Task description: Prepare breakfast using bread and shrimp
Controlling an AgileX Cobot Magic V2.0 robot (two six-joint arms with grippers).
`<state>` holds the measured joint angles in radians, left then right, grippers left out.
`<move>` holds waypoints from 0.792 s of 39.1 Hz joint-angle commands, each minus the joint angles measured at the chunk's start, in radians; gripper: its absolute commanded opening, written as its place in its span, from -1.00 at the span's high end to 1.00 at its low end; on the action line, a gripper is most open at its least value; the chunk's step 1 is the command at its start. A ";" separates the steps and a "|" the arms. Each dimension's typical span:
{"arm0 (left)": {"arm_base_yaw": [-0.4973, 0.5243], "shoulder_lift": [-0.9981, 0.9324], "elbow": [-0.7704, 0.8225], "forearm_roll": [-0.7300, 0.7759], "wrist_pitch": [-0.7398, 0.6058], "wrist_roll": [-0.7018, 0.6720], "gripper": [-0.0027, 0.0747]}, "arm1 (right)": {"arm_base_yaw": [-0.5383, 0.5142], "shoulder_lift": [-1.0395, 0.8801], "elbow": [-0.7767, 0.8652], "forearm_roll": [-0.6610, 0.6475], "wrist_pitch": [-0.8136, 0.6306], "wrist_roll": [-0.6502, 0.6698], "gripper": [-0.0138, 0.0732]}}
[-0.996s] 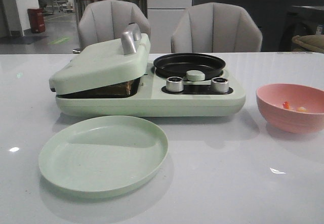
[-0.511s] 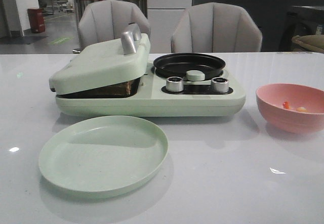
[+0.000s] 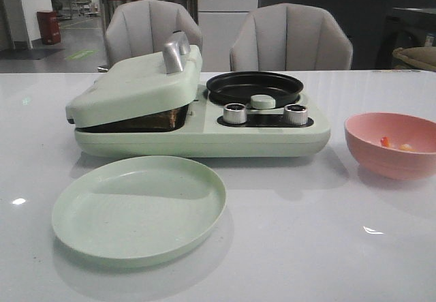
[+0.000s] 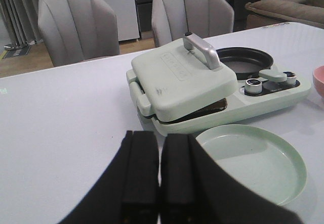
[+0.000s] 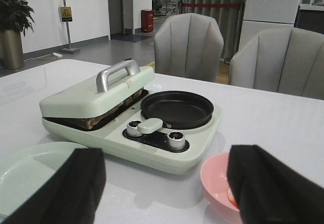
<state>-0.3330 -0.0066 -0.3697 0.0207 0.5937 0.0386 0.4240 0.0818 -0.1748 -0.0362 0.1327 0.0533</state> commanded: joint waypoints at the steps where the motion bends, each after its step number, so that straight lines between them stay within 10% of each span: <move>1: 0.003 -0.009 -0.025 -0.010 -0.083 -0.011 0.64 | -0.004 0.013 -0.027 -0.002 -0.105 -0.005 -0.70; 31: 0.003 -0.011 -0.025 -0.010 -0.083 -0.011 0.64 | -0.004 0.411 -0.373 0.057 0.149 0.023 -0.70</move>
<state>-0.3330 -0.0066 -0.3697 0.0207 0.5929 0.0386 0.4240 0.4167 -0.4681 0.0212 0.3279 0.0791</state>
